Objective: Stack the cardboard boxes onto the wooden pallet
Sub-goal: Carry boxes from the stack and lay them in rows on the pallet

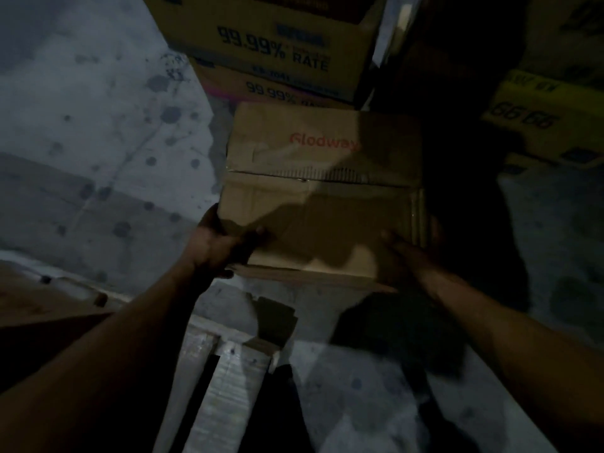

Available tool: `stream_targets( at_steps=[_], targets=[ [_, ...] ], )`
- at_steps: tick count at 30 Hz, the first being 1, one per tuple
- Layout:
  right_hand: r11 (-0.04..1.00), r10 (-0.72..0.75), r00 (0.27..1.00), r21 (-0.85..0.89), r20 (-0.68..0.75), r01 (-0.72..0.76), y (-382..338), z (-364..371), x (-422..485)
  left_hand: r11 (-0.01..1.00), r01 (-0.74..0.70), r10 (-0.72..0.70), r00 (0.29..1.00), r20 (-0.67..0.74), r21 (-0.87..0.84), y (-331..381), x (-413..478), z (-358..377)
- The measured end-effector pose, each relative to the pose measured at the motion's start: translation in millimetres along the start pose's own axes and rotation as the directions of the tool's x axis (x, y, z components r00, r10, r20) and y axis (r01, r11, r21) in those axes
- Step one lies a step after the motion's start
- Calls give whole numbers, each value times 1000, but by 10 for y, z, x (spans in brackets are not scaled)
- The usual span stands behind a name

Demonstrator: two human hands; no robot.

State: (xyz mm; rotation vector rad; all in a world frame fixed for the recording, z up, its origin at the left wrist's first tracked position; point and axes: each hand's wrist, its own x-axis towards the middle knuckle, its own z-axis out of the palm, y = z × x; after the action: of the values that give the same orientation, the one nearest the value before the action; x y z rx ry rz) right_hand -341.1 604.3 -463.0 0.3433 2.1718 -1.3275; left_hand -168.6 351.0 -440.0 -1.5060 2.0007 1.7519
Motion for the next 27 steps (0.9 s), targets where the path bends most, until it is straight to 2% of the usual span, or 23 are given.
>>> stream_targets(
  at_steps=[1, 3, 7, 9, 14, 17, 18, 22, 27],
  targets=[
    [998, -59, 998, -25, 34, 60, -82, -72, 11, 998, 9, -9, 1000, -7, -54, 16, -89, 13],
    [986, -145, 984, -71, 100, 152, -289, -252, 79, 989, -42, 26, 993, -116, -140, 94, -376, 58],
    [958, -204, 934, -138, 294, 252, -705, -466, -28, 951, -110, 16, 951, -308, -290, 151, -946, 202],
    [924, -275, 890, -155, 364, 350, -911, -532, -187, 927, -148, -6, 913, -408, -344, 100, -1252, 270],
    [888, -197, 834, -267, 515, 375, -1171, -519, -523, 889, -195, -77, 829, -554, -416, -109, -1926, 328],
    [817, -381, 703, -138, 601, 560, -1162, -396, -877, 895, -169, -135, 779, -612, -412, -355, -2353, 289],
    [801, -401, 659, -106, 636, 589, -1115, -347, -976, 902, -157, -150, 760, -633, -402, -458, -2487, 278],
    [771, -361, 523, -69, 772, 633, -846, -164, -1271, 874, -145, -236, 708, -665, -465, -841, -3008, 274],
    [740, -269, 424, -96, 865, 666, -448, 151, -1753, 858, -89, -347, 626, -698, -506, -1443, -3613, 262]
  ],
)
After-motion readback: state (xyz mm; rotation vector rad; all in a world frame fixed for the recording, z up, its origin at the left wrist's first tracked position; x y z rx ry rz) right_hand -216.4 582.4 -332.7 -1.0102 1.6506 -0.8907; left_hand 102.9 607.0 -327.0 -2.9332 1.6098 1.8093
